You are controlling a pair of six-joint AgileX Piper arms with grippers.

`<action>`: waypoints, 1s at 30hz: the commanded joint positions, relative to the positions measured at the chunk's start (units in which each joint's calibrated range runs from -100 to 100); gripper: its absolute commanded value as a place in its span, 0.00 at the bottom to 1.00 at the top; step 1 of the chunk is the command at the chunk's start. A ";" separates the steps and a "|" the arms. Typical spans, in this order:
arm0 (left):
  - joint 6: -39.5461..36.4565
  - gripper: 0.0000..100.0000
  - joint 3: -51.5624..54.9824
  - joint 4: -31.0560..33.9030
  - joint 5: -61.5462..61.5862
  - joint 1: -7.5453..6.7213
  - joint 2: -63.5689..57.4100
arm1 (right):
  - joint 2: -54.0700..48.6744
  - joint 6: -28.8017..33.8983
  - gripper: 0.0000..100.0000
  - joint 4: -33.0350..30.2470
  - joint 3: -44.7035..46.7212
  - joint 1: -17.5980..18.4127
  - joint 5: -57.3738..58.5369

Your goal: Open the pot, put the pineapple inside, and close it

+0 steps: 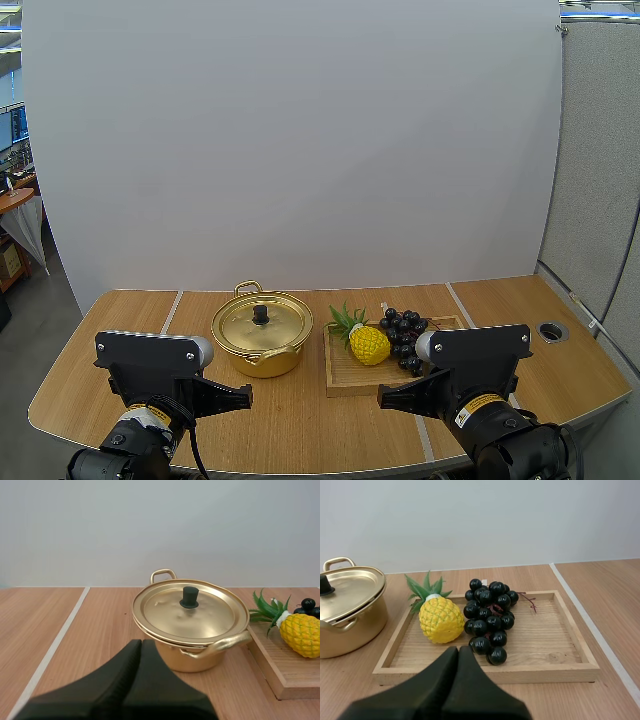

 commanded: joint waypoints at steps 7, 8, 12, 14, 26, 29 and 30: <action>-0.59 0.00 0.13 0.18 -0.55 0.20 -0.40 | -0.36 -0.21 0.00 0.11 0.00 0.07 -0.16; -0.59 0.00 0.13 0.18 -0.55 0.20 -0.40 | -0.36 -0.21 0.00 0.11 0.00 0.07 -0.16; -0.59 0.00 0.13 0.18 -0.55 0.20 -0.40 | -0.36 -0.22 0.00 0.11 0.00 0.07 -0.32; -0.59 0.00 0.13 0.18 -0.55 0.20 -0.40 | -0.36 -0.22 0.00 -0.01 0.00 0.07 -1.77; 1.85 0.00 -12.27 0.91 2.22 0.20 -0.40 | -0.36 -0.33 0.00 -2.45 -11.02 0.07 -0.86; 4.10 0.00 -15.85 1.13 5.13 0.20 -0.40 | -0.36 -0.42 0.00 -2.45 -15.96 0.07 3.94; 4.31 0.00 -17.24 1.13 6.91 0.20 -0.40 | -0.36 -0.42 0.00 -2.45 -17.63 0.07 5.97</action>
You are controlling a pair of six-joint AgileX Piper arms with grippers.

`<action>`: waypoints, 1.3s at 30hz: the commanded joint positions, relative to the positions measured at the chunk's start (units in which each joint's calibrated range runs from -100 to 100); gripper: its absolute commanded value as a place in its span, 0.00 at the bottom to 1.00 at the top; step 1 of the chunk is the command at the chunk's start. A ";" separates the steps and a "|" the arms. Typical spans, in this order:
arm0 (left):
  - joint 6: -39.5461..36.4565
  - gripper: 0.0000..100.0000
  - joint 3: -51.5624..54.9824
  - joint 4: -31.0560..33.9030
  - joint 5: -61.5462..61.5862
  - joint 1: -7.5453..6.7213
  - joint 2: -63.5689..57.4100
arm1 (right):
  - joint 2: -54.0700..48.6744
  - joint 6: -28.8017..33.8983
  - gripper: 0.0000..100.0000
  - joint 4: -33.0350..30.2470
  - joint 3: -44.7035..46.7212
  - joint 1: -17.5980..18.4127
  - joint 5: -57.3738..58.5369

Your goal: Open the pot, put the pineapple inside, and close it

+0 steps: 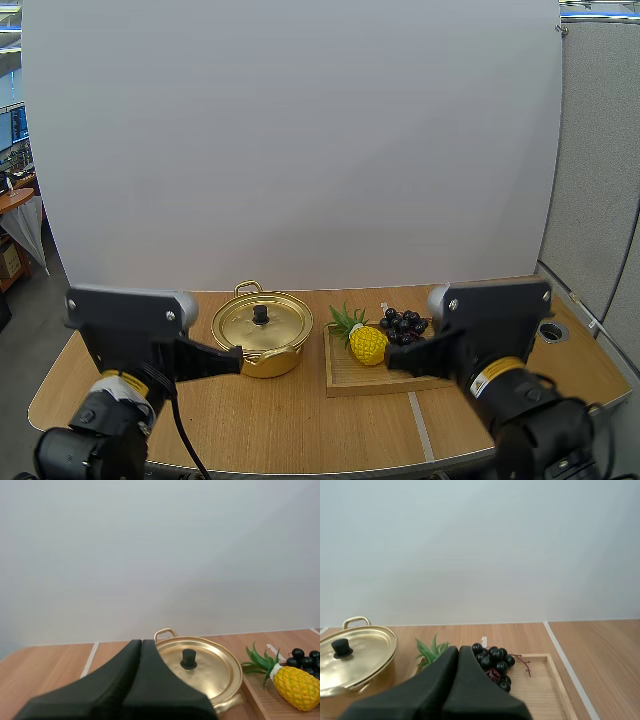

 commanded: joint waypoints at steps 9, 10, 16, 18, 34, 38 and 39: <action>1.27 0.00 -16.01 0.52 18.37 0.20 -0.26 | -0.24 -0.42 0.00 -0.78 -15.15 0.07 27.48; 1.27 0.00 -17.53 0.52 20.31 0.20 -0.26 | -0.24 -0.42 0.00 -0.78 -15.77 0.07 29.05; 1.27 0.00 -23.92 0.52 28.73 0.20 -0.26 | -0.24 -0.52 0.00 -0.77 -18.42 0.07 32.32; 1.27 0.00 -24.77 0.52 30.08 0.20 -0.26 | -0.24 -3.40 0.00 0.34 -18.68 0.07 32.54; 0.62 0.00 -26.82 -3.35 28.58 0.20 27.10 | 27.98 -8.44 0.00 6.18 -30.38 0.07 39.12; 0.50 0.09 -30.07 -3.35 31.28 0.20 33.49 | 33.24 -8.44 0.00 6.18 -33.22 0.07 41.90; 0.50 0.15 -30.99 -3.35 32.63 0.20 35.02 | 34.22 -8.44 0.00 6.18 -33.37 0.07 42.23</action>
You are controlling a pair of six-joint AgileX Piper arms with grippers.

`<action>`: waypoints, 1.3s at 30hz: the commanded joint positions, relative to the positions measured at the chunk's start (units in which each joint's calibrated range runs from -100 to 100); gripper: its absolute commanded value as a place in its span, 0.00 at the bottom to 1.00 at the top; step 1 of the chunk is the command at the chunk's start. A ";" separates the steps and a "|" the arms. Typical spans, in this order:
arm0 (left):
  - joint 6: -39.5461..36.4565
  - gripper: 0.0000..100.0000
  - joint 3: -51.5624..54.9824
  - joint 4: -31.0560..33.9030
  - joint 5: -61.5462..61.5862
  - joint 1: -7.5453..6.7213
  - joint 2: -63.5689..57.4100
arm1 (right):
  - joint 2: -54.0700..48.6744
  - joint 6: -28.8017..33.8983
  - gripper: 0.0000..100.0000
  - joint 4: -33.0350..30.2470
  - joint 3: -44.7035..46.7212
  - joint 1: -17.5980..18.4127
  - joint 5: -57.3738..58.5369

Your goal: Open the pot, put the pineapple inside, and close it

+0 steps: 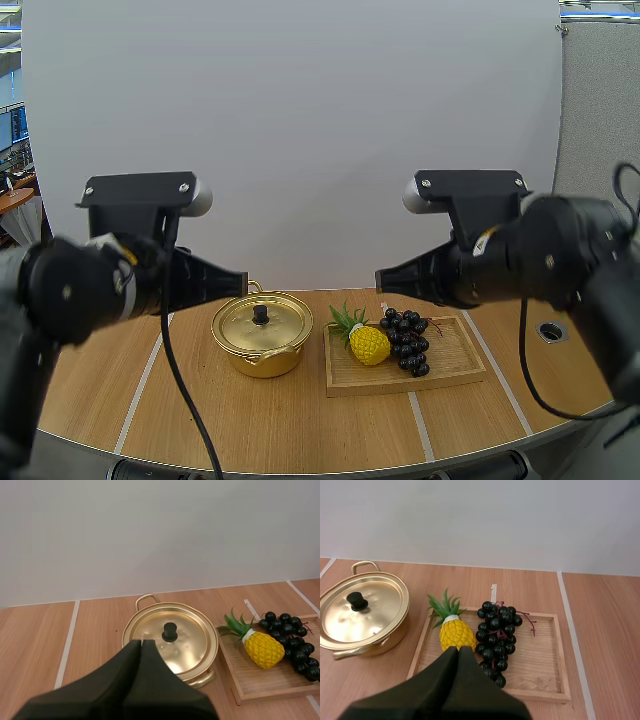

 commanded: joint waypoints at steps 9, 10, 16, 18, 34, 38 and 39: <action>2.68 1.00 -4.84 -0.99 4.67 0.12 11.86 | 5.21 -2.98 0.68 0.11 -1.14 0.07 2.34; 3.52 1.00 -4.84 -1.04 4.67 0.12 12.61 | 5.21 -3.75 0.81 0.11 -1.14 0.07 2.34; 16.26 1.00 -5.04 -6.51 6.34 0.12 17.91 | 5.21 -3.85 1.00 1.30 -1.14 0.07 0.82; 21.18 1.00 -5.95 -9.56 8.70 0.12 20.43 | 5.21 -3.85 1.00 1.30 -1.14 0.07 0.82; 30.24 1.00 -19.94 -12.23 14.69 -1.70 48.75 | 5.21 -3.85 1.00 1.30 -1.14 0.07 0.33; 30.06 1.00 -22.20 -10.90 13.05 -2.24 55.33 | 5.21 -3.85 1.00 1.30 -1.14 0.07 0.33; 30.06 1.00 -22.94 -10.55 13.05 -2.24 56.87 | 5.21 -3.85 1.00 1.30 -1.14 0.07 0.33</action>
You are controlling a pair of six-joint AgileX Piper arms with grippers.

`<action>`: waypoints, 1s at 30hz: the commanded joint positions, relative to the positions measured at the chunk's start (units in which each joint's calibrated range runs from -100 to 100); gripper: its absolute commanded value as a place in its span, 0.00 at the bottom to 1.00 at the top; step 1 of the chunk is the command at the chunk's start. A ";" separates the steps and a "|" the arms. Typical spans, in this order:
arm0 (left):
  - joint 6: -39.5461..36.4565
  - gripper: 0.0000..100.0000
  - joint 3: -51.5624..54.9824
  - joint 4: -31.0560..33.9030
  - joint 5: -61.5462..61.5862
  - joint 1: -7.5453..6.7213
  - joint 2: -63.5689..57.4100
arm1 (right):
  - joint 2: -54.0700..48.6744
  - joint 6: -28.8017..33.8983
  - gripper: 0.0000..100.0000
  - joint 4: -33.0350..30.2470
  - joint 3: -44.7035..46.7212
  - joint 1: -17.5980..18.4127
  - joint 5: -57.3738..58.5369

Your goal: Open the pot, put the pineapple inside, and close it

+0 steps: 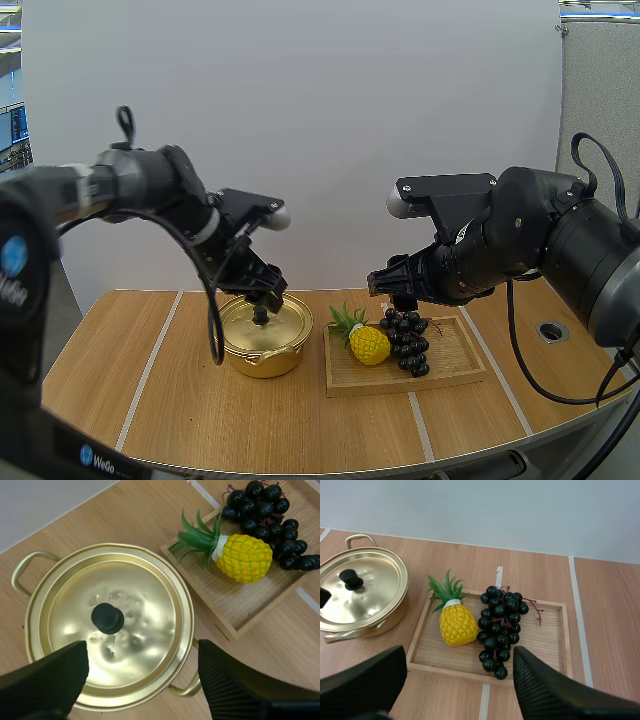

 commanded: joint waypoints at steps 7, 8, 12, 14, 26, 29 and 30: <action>0.04 1.00 -6.39 2.20 -0.82 -0.25 9.59 | -0.18 -0.53 1.00 0.14 -0.58 0.07 -1.09; 0.04 1.00 -7.00 2.20 -0.82 -0.25 10.08 | -0.18 -0.53 1.00 0.14 -0.58 0.07 -1.09; 0.04 1.00 -8.50 2.20 -1.17 -0.25 11.51 | -0.18 -0.53 1.00 0.14 -0.58 0.07 -1.09; 0.04 1.00 -8.86 2.31 -1.37 -0.25 12.27 | -0.18 -0.53 1.00 0.14 -0.58 0.07 -1.09; -0.19 1.00 -9.00 3.51 -4.74 -0.25 15.64 | -0.18 -0.53 1.00 0.14 -0.58 0.07 -1.09; -0.32 1.00 -9.27 3.51 -4.74 -0.25 16.40 | -0.18 -0.53 1.00 0.14 -0.58 0.07 -1.09; -0.34 1.00 -9.27 3.51 -4.74 -0.25 16.57 | -0.18 -0.53 1.00 0.14 -0.58 0.07 -1.09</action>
